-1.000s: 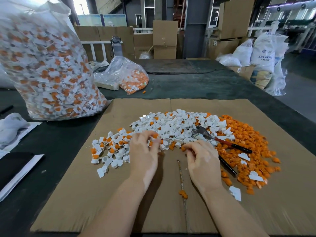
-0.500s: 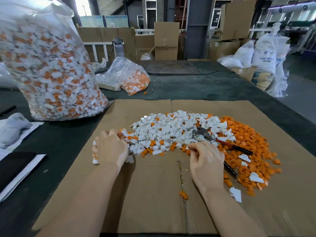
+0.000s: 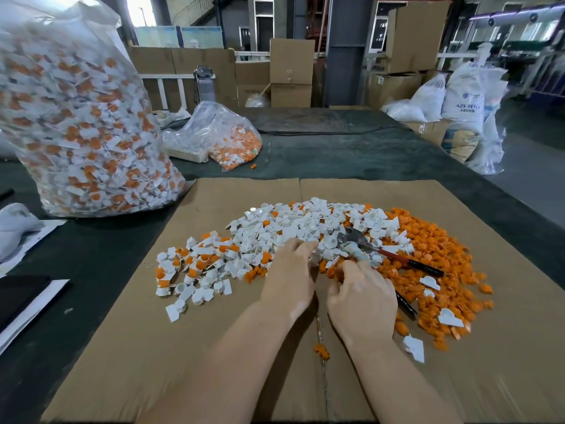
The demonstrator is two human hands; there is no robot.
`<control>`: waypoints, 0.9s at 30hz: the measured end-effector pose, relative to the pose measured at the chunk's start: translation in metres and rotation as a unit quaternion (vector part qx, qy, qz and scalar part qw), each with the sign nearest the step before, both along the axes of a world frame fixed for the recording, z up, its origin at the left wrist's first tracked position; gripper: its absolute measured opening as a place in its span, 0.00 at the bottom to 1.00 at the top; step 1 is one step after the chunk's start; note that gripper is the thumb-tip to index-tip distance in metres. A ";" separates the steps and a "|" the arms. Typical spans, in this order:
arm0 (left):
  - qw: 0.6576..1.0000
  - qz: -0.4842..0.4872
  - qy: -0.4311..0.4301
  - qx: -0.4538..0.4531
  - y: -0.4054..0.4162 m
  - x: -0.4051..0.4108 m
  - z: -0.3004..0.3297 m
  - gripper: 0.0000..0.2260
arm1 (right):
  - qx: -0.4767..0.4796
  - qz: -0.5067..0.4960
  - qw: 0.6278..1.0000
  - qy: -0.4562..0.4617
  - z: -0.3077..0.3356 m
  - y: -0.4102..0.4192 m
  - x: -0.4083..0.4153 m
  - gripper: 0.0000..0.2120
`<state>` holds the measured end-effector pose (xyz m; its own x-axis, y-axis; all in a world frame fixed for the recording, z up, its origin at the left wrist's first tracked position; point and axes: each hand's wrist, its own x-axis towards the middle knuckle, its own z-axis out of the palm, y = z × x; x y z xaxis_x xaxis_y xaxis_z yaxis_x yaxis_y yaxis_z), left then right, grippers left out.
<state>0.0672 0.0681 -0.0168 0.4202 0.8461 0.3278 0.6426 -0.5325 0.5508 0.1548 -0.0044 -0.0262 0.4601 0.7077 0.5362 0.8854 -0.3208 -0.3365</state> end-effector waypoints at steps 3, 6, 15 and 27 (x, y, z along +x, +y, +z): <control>1.000 -0.010 0.022 0.014 0.000 0.002 -0.004 0.18 | -0.012 -0.001 1.000 0.009 0.000 0.002 0.002 0.08; 1.000 0.001 -0.003 0.022 -0.003 0.001 -0.007 0.09 | 0.006 0.017 1.000 0.003 -0.001 0.003 0.002 0.16; 1.000 -0.003 -0.030 -0.005 -0.010 -0.008 -0.009 0.07 | 0.029 0.016 0.999 0.001 -0.002 0.004 0.003 0.11; 0.993 -0.035 -0.083 -0.081 -0.015 -0.013 -0.005 0.05 | 0.079 0.031 0.996 0.034 -0.003 0.003 0.004 0.09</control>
<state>0.0538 0.0528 -0.0214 0.4309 0.8642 0.2597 0.5000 -0.4682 0.7286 0.1587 -0.0015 -0.0295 0.4573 0.6455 0.6117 0.8751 -0.2041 -0.4388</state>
